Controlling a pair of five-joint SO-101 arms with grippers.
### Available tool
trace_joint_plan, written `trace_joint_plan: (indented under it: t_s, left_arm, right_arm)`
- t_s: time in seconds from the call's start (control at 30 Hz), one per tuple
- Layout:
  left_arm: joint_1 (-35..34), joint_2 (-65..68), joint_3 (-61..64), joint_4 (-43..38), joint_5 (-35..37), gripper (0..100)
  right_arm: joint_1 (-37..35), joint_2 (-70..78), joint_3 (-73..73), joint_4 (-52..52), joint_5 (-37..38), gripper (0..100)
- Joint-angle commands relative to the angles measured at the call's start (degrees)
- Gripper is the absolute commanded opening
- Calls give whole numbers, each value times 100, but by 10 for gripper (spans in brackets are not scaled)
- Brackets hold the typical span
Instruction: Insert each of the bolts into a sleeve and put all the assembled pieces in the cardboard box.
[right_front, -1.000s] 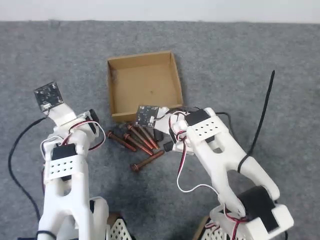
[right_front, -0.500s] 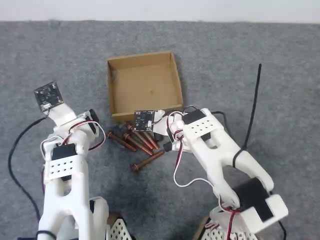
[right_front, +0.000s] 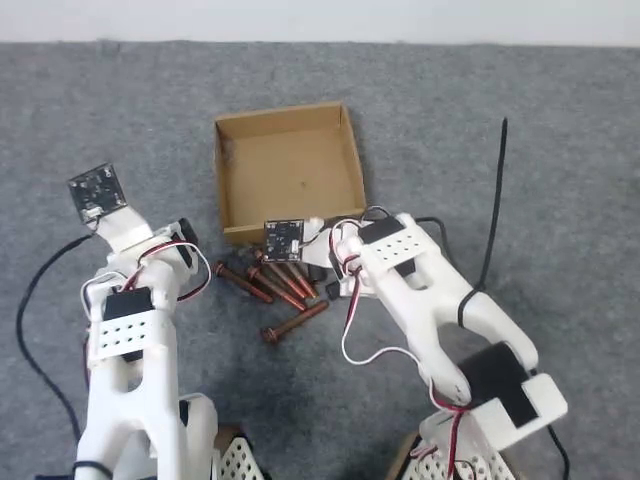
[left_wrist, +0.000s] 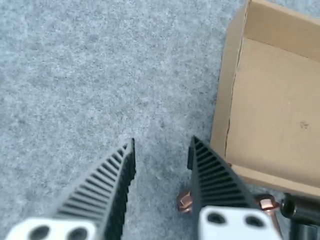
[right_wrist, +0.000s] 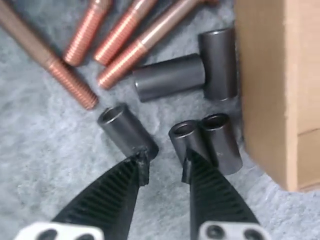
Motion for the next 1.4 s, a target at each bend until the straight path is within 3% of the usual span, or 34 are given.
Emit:
trace_joint_plan:
  t_s: [0.0, 0.37, 1.37]
  left_arm:
    - [18, 18, -31, -141, 53, 166]
    - [18, 18, -31, -141, 53, 166]
    - [0, 18, -31, -141, 53, 166]
  right_arm:
    - [-13, 233, -44, 57, 97, 123]
    - [-66, 233, -844, 1358, 97, 123]
    - [-426, -927, -413, 1481, 440, 128]
